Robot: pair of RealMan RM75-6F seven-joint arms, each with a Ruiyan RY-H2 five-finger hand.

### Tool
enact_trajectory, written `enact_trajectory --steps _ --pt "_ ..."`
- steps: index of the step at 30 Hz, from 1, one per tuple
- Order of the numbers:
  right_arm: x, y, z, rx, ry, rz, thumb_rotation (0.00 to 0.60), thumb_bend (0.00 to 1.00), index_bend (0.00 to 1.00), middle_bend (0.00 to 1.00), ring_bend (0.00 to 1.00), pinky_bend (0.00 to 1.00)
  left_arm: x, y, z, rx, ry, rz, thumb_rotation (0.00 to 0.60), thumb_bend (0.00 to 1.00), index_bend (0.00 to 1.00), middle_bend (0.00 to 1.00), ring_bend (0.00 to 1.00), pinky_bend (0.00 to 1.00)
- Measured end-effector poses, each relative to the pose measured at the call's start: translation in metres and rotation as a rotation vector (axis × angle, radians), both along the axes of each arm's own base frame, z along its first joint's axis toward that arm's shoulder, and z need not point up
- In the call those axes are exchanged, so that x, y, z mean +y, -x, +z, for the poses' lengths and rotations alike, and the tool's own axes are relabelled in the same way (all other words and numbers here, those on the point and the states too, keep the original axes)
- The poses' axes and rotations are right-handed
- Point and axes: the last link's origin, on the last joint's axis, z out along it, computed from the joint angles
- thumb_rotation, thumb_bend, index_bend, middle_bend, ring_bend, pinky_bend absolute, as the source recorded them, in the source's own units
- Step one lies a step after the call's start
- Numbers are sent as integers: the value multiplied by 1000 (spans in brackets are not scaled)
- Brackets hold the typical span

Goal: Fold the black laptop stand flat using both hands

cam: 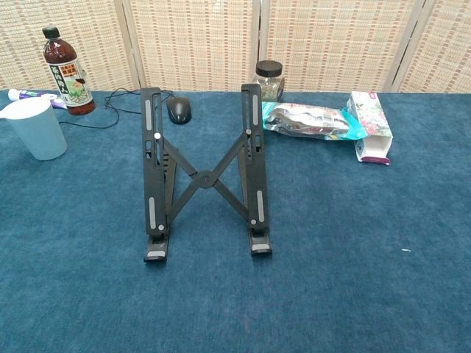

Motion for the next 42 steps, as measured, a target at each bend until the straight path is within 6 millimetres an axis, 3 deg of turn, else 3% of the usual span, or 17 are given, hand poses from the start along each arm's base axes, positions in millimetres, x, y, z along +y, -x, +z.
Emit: enact_trajectory --steps 11,22,31,42 --pt "8 3 1 -7 10 -20 600 202 0 169 0 0 10 -6 -4 13 13 -20 600 172 105 33 0 18" --pt "-7 -5 -8 -62 -50 32 600 202 0 169 0 0 6 -5 -3 8 21 0 600 172 105 33 0 19" --pt "-46 -27 -24 -209 -186 99 600 158 0 170 0 0 1 -1 -1 2 17 14 600 172 105 33 0 19" --pt "-102 -63 -52 -546 -410 110 600 81 0 154 0 0 -4 2 1 0 21 24 600 172 105 34 0 19"
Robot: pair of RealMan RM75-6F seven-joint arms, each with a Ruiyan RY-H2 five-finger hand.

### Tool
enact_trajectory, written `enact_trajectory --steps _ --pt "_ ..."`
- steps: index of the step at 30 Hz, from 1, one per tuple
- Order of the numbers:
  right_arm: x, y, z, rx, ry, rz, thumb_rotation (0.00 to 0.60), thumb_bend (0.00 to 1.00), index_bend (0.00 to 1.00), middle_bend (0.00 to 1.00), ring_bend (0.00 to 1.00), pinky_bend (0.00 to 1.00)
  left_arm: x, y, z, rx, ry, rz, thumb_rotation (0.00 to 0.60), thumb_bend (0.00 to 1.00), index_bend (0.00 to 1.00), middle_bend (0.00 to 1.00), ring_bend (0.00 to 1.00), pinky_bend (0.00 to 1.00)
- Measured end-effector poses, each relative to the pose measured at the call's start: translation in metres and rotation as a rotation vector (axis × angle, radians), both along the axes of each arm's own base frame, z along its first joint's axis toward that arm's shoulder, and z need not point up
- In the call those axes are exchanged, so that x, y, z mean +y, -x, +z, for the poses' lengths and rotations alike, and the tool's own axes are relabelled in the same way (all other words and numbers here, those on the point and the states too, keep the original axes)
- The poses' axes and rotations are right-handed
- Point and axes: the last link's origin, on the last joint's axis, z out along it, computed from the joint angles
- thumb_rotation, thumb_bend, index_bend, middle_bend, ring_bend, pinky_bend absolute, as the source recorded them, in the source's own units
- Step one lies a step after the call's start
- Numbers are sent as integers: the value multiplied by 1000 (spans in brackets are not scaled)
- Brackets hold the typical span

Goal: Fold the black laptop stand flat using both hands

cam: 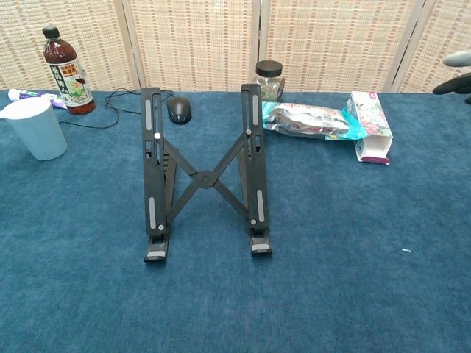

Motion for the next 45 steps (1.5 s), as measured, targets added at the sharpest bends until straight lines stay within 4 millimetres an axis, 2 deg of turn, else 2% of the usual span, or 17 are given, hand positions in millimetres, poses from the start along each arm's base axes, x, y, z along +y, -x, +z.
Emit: enact_trajectory --steps 7,12,15,24,45 --pt "-30 -24 -19 -203 -136 -38 600 59 0 130 0 0 -1 2 -1 2 4 8 600 172 105 33 0 19" --pt "-55 -47 -39 -344 -221 -61 600 52 0 128 0 0 0 1 -3 2 10 5 600 172 105 33 0 20" --pt "-68 -57 -51 -399 -266 -84 600 4 0 128 0 0 0 1 -2 4 9 6 600 172 105 33 0 20" --pt "-99 -78 -82 -513 -334 -154 600 0 0 128 0 0 -1 3 -2 5 10 18 600 172 105 33 0 20" --pt "-136 -111 -128 -695 -493 -252 600 0 0 130 0 0 -3 3 -3 2 18 24 600 172 106 33 0 19"
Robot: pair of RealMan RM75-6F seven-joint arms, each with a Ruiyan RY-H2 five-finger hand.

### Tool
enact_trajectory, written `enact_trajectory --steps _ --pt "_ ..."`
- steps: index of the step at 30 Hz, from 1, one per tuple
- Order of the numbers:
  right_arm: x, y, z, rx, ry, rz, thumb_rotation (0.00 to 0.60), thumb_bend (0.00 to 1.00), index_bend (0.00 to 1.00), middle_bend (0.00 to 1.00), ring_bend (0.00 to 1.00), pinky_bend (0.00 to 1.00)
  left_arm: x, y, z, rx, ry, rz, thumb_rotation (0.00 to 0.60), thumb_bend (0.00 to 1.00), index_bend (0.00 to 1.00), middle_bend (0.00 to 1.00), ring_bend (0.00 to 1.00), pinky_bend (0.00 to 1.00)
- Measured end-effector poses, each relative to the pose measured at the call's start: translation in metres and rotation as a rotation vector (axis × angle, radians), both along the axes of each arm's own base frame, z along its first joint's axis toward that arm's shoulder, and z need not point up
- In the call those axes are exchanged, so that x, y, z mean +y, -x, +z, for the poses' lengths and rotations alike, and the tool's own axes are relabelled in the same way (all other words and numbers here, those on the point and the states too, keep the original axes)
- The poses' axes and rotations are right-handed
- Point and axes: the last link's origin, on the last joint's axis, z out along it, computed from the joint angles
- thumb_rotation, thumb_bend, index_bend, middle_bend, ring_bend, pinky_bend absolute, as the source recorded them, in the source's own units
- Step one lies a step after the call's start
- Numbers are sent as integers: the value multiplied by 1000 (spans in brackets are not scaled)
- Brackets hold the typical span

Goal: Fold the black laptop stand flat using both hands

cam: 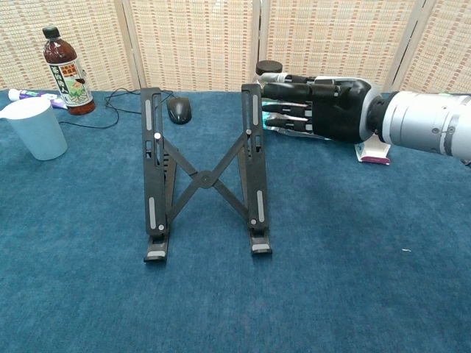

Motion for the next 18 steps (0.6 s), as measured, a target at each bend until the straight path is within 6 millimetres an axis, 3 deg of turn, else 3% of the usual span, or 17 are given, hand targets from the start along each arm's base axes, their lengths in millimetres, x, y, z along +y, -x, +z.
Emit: enact_trajectory --steps 9,18 --pt "-8 -13 -16 -14 -55 33 600 0 0 164 0 0 -2 2 1 0 -1 10 600 172 107 34 0 20" --pt "4 -17 -13 -54 -74 130 600 0 0 178 5 2 -2 3 1 -3 -3 8 600 172 114 34 0 19"
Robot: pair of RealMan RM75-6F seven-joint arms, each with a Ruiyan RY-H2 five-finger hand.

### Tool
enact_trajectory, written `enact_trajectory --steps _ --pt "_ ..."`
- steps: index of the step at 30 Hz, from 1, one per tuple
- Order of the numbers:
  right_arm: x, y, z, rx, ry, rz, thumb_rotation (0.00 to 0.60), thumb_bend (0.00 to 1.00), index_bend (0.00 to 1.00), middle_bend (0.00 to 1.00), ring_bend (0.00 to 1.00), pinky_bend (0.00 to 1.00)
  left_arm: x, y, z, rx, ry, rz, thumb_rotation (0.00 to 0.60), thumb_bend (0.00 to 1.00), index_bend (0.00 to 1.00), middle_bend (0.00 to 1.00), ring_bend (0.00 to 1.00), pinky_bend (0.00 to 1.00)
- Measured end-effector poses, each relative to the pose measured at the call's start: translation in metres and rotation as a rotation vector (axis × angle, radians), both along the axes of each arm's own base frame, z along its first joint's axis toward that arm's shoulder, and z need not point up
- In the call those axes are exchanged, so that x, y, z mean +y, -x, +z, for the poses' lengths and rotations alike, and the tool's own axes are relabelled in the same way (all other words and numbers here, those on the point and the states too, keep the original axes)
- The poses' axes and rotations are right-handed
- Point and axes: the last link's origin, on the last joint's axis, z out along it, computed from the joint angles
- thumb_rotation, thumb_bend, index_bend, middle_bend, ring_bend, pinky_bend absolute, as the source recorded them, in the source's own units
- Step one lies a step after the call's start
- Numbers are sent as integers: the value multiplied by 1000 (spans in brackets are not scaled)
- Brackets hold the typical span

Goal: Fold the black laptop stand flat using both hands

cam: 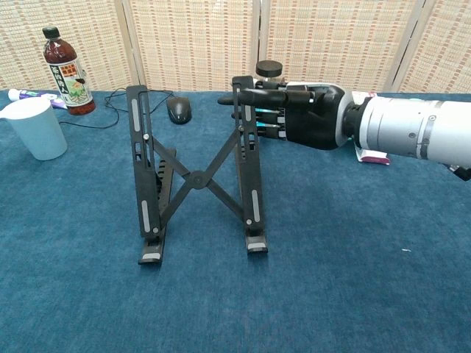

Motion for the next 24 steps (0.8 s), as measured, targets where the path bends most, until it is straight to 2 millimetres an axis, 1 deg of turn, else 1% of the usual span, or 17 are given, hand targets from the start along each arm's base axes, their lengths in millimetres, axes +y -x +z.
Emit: enact_trajectory --steps 4,7,16,20,24 --pt "12 3 9 -22 5 64 600 0 0 177 5 2 0 -1 0 -2 -2 -5 600 172 124 34 0 18" --pt "24 7 20 -31 6 120 600 0 0 177 5 2 0 -1 0 -2 -1 -8 600 172 124 33 0 19" --pt "68 31 51 -19 2 244 600 0 0 177 5 3 0 -3 -2 -5 0 -13 600 172 124 34 0 19" --pt "84 39 58 -4 -9 270 600 0 0 177 5 2 -1 -3 -3 -6 3 -12 600 173 124 34 0 19" --pt "95 45 63 7 -24 287 600 0 0 177 5 3 -1 -3 -3 -7 2 -12 600 172 124 34 0 20"
